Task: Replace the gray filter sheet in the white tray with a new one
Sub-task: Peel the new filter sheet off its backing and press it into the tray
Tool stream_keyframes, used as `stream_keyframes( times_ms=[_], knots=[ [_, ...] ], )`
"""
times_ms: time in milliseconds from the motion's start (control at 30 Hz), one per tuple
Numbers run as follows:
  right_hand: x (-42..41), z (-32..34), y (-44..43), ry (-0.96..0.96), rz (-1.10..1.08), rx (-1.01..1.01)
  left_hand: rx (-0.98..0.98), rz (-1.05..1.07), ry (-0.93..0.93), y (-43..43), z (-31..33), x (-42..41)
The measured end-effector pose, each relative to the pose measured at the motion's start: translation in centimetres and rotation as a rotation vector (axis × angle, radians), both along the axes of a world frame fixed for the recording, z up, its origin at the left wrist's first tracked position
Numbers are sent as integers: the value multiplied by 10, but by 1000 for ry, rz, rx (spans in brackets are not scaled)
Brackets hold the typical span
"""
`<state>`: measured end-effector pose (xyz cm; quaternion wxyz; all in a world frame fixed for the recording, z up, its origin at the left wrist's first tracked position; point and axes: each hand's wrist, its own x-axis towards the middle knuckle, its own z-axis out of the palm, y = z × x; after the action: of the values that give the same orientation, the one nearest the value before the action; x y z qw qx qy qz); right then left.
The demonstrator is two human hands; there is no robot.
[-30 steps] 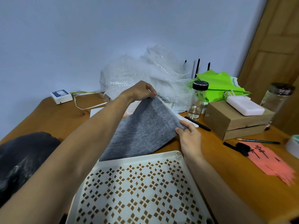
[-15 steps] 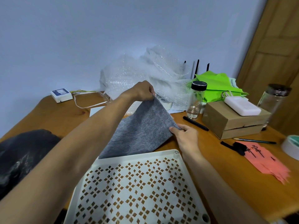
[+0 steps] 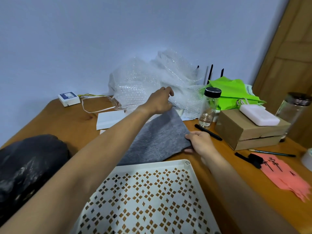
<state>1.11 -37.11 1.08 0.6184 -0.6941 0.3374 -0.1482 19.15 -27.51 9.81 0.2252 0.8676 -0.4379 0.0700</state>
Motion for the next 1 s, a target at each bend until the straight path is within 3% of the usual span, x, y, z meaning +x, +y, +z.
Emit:
stream_keyframes(
  times_ms=[100,167,233,300,367,433,533,700,867,933,1000],
  knots=[
    [-3,-3,-8,103,34,50,-17,13,23,16,-4,-2],
    [-2,-5,-12,206,92,-47,18,58,53,37,-5,0],
    [2,-3,-15,343,174,-327,58,131,93,63,-6,2],
    [9,-1,-18,469,204,-775,73,200,140,90,-10,3],
    [19,-4,-17,397,214,-1115,106,258,173,119,-20,1],
    [30,-6,-14,289,294,-1274,222,320,189,146,-35,-3],
    [50,-12,-18,332,384,-1183,360,418,228,181,-61,-17],
    [73,-23,-35,242,36,-627,291,598,291,230,-87,-39],
    [85,-16,-39,-6,-11,-170,202,684,388,254,-87,-53],
    [88,-15,-42,14,12,-197,166,710,420,255,-84,-57],
    [88,-16,-42,175,99,-522,154,714,454,254,-85,-60]
  ],
)
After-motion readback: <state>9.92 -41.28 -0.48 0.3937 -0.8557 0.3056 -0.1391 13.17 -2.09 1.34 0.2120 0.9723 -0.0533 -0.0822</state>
